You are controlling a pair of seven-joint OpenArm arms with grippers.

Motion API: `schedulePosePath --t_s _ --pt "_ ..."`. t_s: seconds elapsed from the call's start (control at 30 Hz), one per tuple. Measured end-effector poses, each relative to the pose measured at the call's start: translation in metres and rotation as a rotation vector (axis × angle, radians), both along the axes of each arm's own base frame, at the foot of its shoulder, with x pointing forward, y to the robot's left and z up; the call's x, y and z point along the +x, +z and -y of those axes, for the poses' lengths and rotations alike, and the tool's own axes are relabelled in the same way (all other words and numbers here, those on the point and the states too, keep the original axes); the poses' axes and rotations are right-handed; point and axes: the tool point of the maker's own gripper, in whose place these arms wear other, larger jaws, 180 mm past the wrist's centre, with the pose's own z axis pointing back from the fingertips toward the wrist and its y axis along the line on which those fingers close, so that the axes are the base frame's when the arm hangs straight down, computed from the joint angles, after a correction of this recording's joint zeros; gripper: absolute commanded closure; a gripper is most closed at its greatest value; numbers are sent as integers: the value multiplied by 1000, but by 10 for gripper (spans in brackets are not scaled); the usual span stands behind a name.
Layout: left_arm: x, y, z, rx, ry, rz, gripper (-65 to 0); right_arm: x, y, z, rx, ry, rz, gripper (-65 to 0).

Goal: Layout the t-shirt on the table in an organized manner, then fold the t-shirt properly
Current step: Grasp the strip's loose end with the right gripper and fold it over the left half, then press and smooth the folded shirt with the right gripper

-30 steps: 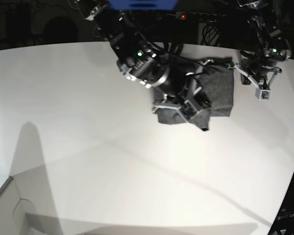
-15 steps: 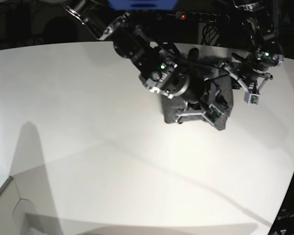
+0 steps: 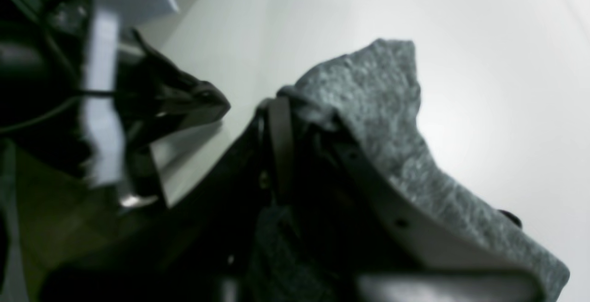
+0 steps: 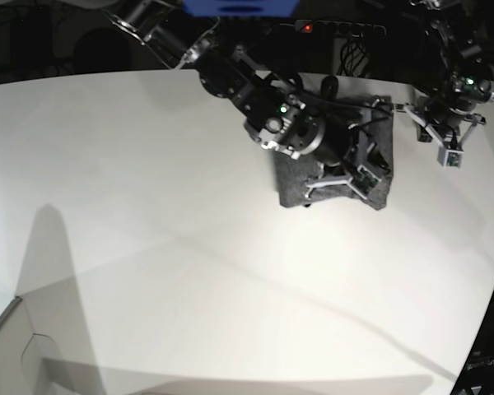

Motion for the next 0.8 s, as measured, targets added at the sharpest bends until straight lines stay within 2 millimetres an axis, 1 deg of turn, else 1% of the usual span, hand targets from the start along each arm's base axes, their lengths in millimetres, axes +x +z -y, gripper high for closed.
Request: schedulePosePath --t_s 0.03,0.07,0.13,0.2,0.27,0.33,0.4,0.47,0.53,0.63,0.7,0.8 --pt "-3 3 -2 10 -15 3 -1 0 -1 0 5 -1 1 0" --pt "-10 6 -10 30 -16 -3 -1 1 -1 -1 13 -4 4 0" --pt "-23 11 -35 85 25 -24 -1 3 -6 0 11 -7 2 0" --pt "-33 12 -50 108 68 -42 -1 8 -12 0 1 -7 5 -13" --pt "-32 17 -57 103 95 -20 -1 12 -12 2 -2 -11 13 -72" --pt "-33 24 -69 118 123 2 -1 12 -10 0 9 -13 16 -148" --pt "-38 24 -69 125 74 -14 -1 12 -8 0 12 -12 18 -213" --pt "-41 20 -61 116 24 -33 -1 12 -4 -1 24 -11 31 -260" --pt "-39 19 -59 111 20 -29 -1 6 13 -9 81 10 81 -286" --pt "-35 22 -59 110 19 -12 -1 -10 41 -23 164 42 112 -295" --pt "-38 21 -60 111 21 -22 -1 -10 43 -18 180 17 92 -298" --pt "-38 22 -63 120 21 -23 -1 7 39 4 191 -74 67 -299"
